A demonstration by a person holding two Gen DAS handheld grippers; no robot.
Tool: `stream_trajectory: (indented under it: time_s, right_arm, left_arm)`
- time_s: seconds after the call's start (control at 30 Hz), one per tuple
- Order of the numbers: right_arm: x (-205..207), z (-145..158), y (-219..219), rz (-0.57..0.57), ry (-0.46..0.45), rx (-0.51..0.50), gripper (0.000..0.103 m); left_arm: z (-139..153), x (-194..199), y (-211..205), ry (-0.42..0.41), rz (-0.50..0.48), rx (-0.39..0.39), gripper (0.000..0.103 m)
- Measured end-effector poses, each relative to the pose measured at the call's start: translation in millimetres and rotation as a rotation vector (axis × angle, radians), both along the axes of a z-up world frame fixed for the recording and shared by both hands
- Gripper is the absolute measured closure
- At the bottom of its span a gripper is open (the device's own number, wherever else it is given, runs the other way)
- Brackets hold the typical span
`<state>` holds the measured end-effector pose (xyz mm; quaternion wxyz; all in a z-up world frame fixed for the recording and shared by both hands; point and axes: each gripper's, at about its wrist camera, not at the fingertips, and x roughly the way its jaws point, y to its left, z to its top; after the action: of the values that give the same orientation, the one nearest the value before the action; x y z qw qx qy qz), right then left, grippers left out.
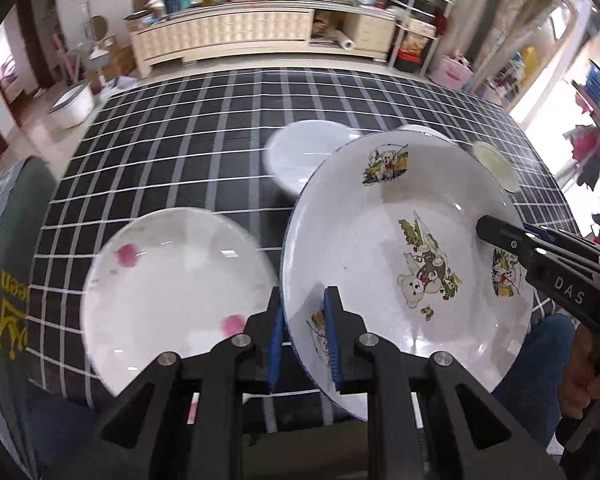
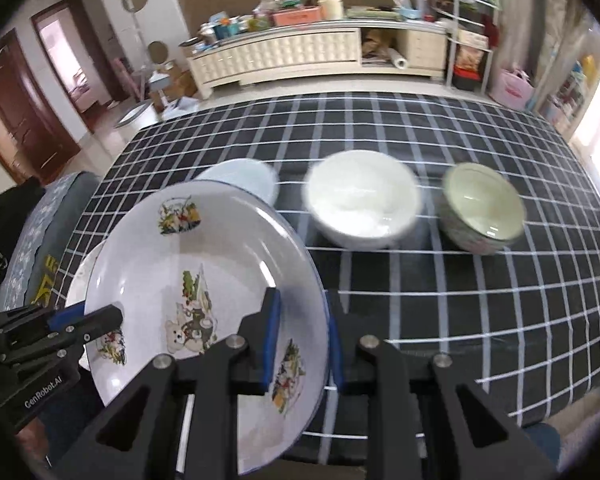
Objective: Organize plates and bowls
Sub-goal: 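Lift the cartoon-print plate with the left tool toward the plate stack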
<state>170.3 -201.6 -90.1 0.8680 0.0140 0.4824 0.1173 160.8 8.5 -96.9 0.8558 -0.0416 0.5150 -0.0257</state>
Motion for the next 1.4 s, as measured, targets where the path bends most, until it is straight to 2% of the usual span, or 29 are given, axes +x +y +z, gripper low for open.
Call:
stream_trajectory:
  time_s: [0.27, 0.47, 0.63, 0.8, 1.2, 1.4]
  right_arm:
    - [13, -5, 63, 0.124, 0.022, 0.0, 0.077]
    - [14, -14, 110, 0.209, 0.027, -0.021, 0.077]
    - [18, -31, 136, 0.249, 0.07, -0.022, 0.077]
    - [23, -46, 154, 0.277, 0.119, -0.025, 0.077]
    - [29, -58, 172, 0.304, 0.125, -0.104, 0.077]
    - [35, -70, 174, 0.296, 0.165, -0.122, 0.077]
  left_arm:
    - [1, -20, 68, 0.003, 0.111, 0.018, 0.086]
    - [-12, -33, 110, 0.04, 0.194, 0.011, 0.086]
    - [-25, -38, 134, 0.066, 0.246, 0.012, 0.086]
    - [-32, -36, 150, 0.083, 0.277, 0.028, 0.086]
    - [-50, -19, 160, 0.124, 0.285, 0.024, 0.086]
    - [-55, -14, 164, 0.127, 0.295, -0.006, 0.086]
